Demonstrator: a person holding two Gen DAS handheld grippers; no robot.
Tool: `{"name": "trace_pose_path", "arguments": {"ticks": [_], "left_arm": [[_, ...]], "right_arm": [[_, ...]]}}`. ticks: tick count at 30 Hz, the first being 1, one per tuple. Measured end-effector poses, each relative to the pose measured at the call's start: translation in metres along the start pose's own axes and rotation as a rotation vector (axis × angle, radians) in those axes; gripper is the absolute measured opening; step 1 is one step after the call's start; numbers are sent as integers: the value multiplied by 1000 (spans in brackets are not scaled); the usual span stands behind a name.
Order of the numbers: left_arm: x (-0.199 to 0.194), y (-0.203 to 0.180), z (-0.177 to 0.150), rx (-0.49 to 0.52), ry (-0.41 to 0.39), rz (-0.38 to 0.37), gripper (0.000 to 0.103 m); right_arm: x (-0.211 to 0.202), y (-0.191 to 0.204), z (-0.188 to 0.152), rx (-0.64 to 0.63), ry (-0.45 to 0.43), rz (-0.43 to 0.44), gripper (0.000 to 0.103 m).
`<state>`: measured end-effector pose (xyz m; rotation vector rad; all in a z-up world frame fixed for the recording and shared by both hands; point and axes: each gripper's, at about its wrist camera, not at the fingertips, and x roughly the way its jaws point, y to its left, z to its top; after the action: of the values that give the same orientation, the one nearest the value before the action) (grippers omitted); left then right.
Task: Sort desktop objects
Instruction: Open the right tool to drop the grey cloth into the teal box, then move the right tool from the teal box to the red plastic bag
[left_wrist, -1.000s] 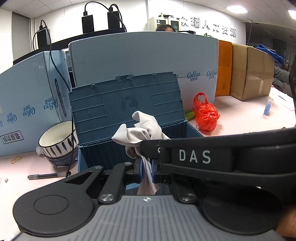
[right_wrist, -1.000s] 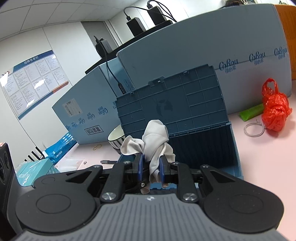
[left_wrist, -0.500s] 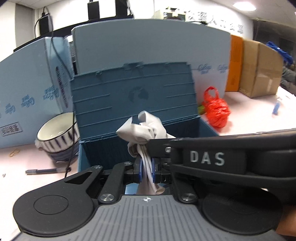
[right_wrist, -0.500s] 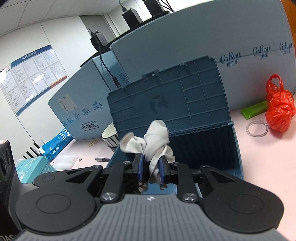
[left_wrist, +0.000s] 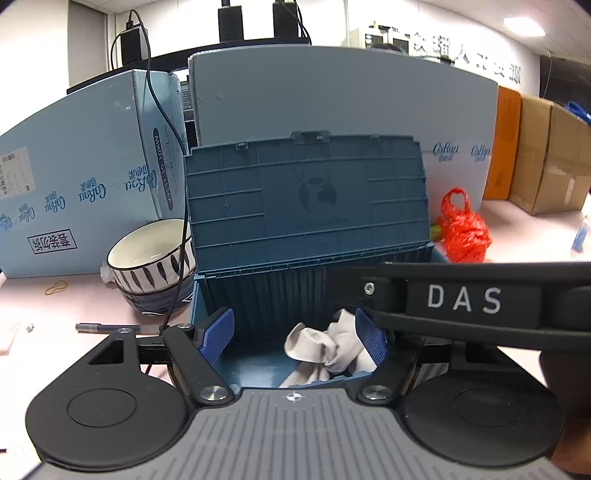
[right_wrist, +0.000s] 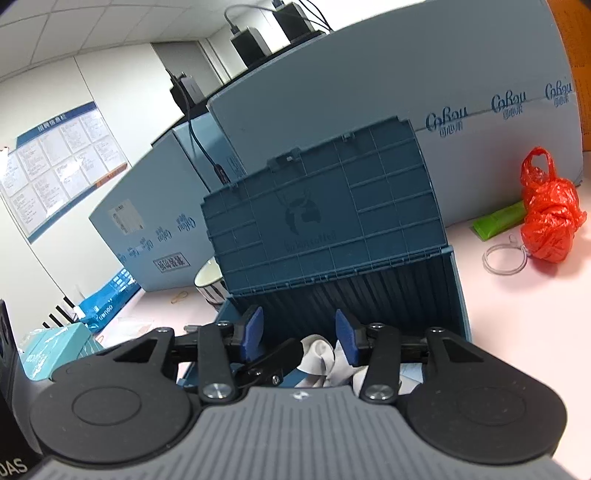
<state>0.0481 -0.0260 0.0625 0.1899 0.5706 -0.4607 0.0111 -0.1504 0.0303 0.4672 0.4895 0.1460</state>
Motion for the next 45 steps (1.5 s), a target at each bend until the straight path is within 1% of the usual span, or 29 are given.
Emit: {"name": "trace_pose_path", "arguments": {"ticks": [1, 5, 6, 13, 17, 22, 26, 31, 34, 39, 45], "left_arm": [[-3, -1, 0, -7, -7, 2, 74], [-16, -4, -2, -33, -32, 9, 82], [-19, -5, -2, -42, -37, 12, 86], [-34, -16, -7, -106, -49, 43, 87], [-41, -32, -7, -125, -61, 40, 87], [-43, -62, -5, -113, -76, 4, 87], [-42, -91, -4, -76, -92, -41, 87], [-36, -122, -1, -47, -98, -93, 87], [-29, -139, 3, -29, -96, -110, 87], [-16, -158, 13, -32, -96, -133, 87], [-1, -174, 23, -26, -108, -166, 87]], "right_arm": [[-2, 0, 0, -1, -9, 3, 54], [-8, 0, 0, 2, -20, 9, 64], [-9, -1, 0, 3, -19, 13, 65], [-25, -6, 0, -13, -20, 11, 69], [-43, -18, 3, -14, -44, -18, 69], [-66, -42, 7, -4, -63, -77, 71], [-82, -65, 11, 13, -69, -130, 78], [-97, -95, 18, 38, -79, -199, 80], [-103, -113, 24, 55, -82, -230, 82], [-109, -135, 36, 51, -81, -266, 85], [-102, -163, 57, 46, -87, -318, 91]]}}
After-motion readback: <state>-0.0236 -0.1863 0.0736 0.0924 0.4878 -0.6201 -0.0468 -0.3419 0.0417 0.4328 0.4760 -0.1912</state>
